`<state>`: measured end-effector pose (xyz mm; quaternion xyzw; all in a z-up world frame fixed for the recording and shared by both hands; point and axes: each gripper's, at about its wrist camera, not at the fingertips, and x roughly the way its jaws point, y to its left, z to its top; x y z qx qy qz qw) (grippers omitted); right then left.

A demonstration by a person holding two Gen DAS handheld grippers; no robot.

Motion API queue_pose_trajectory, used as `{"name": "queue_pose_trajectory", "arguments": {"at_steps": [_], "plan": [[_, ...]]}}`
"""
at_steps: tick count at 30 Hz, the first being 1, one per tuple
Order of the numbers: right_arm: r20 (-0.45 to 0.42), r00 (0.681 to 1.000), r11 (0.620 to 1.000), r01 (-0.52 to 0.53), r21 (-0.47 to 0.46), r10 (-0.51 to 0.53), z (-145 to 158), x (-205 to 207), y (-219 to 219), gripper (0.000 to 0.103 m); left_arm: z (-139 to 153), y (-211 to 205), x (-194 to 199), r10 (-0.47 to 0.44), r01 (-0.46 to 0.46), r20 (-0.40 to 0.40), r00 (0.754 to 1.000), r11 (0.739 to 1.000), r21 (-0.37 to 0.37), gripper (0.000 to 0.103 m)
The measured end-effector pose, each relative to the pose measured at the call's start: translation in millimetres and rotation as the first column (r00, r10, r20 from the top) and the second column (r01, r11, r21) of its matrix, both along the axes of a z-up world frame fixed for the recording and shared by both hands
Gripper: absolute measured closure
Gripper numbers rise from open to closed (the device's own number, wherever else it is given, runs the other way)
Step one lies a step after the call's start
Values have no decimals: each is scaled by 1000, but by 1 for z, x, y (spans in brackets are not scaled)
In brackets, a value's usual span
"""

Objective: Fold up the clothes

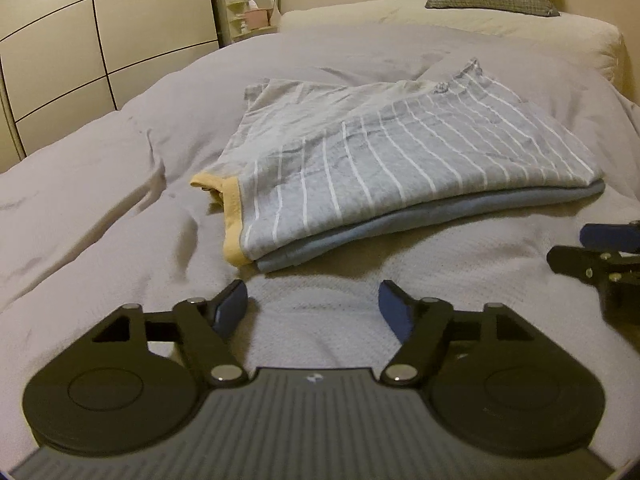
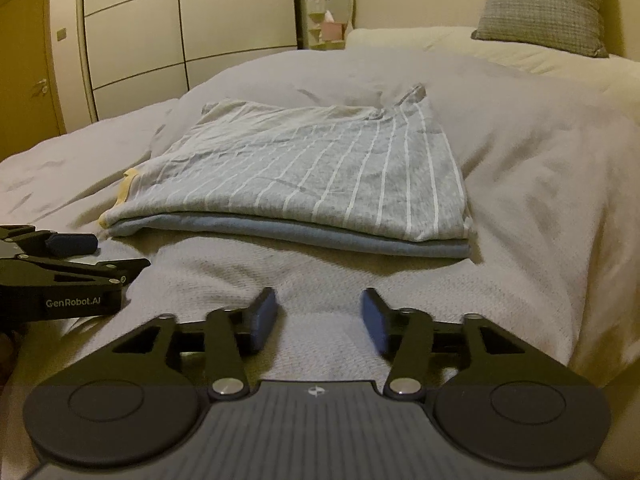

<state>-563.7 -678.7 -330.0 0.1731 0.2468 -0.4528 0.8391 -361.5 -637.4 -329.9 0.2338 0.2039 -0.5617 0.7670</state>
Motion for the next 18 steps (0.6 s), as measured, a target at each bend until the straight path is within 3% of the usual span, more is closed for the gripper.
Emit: {"name": "queue_pose_trajectory", "arguments": {"at_steps": [2,10,18], "plan": [[-11,1000,1000,5,0,-5,2,0,3,31,1,2,0,5,-5,-5,1000,1000,-3,26],[-25,999,999,34,12,-33,6,-2,16,16,5,15,-3,8,-9,-45,999,1000,-15,3],[-39,997,997,67,37,-66,10,-8,27,15,6,29,-8,19,-19,-64,998,1000,-9,1]]}}
